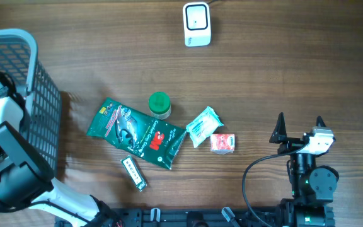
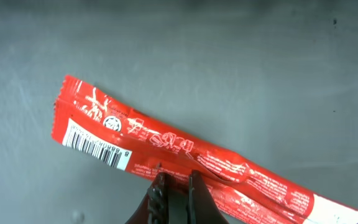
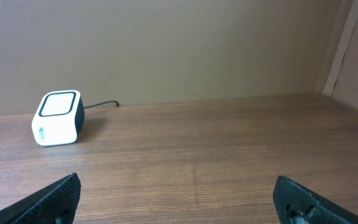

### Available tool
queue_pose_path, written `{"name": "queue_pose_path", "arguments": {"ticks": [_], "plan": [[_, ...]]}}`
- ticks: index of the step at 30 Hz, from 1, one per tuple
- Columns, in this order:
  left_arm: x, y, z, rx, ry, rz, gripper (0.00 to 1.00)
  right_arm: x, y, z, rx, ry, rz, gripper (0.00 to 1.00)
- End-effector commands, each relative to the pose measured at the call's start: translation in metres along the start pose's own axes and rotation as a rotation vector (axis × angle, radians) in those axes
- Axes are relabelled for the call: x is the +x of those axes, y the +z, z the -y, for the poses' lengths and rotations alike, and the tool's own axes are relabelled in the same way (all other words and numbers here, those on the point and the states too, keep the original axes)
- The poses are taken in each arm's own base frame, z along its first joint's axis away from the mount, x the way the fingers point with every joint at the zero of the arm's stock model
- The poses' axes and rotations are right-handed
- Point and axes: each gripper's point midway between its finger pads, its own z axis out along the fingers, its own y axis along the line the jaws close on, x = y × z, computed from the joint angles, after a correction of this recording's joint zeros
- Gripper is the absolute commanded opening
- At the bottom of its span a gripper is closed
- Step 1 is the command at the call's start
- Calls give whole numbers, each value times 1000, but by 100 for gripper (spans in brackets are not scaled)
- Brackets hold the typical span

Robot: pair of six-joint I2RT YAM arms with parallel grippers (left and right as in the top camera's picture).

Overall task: Scan the item barcode
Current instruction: 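Return the left gripper into the basket toward the red stick, then grasp the red stick-shaped packet with the left gripper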

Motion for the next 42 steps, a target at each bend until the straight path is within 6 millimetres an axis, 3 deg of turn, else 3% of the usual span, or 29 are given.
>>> {"name": "queue_pose_path", "arguments": {"ticks": [1,4,7,8,9,10,13,14,19,23,26,32,42], "plan": [[85,24,-24,-86,-84,-276,4,-1,0,0,-3,-9,6,100],[73,16,-17,-57,-94,-241,4,-1,0,0,-3,-9,6,100],[47,-4,0,11,-119,-176,6,-1,0,0,-3,-9,6,100],[35,-15,9,50,-132,-151,22,-1,0,0,-3,-9,6,100],[20,-30,20,99,-149,-120,95,-1,0,0,-3,-9,6,100],[5,-46,30,148,-165,-89,100,-1,0,0,-3,-9,6,100],[-33,-84,61,325,-219,9,100,-1,0,0,-3,-9,6,100],[-37,-89,67,357,-224,18,100,-1,0,0,-3,-9,6,100],[-46,-91,68,364,-241,58,100,-1,0,0,-3,-9,6,100],[-50,-87,58,326,-459,56,100,-1,0,0,-3,-9,6,100],[-39,-76,46,258,-660,-2,100,-1,0,0,-3,-9,6,100],[-7,-27,23,67,-945,-89,99,-1,0,0,-3,-9,6,100],[1,19,-1,-31,-1156,-291,99,-1,0,0,-3,-9,6,100]]}}
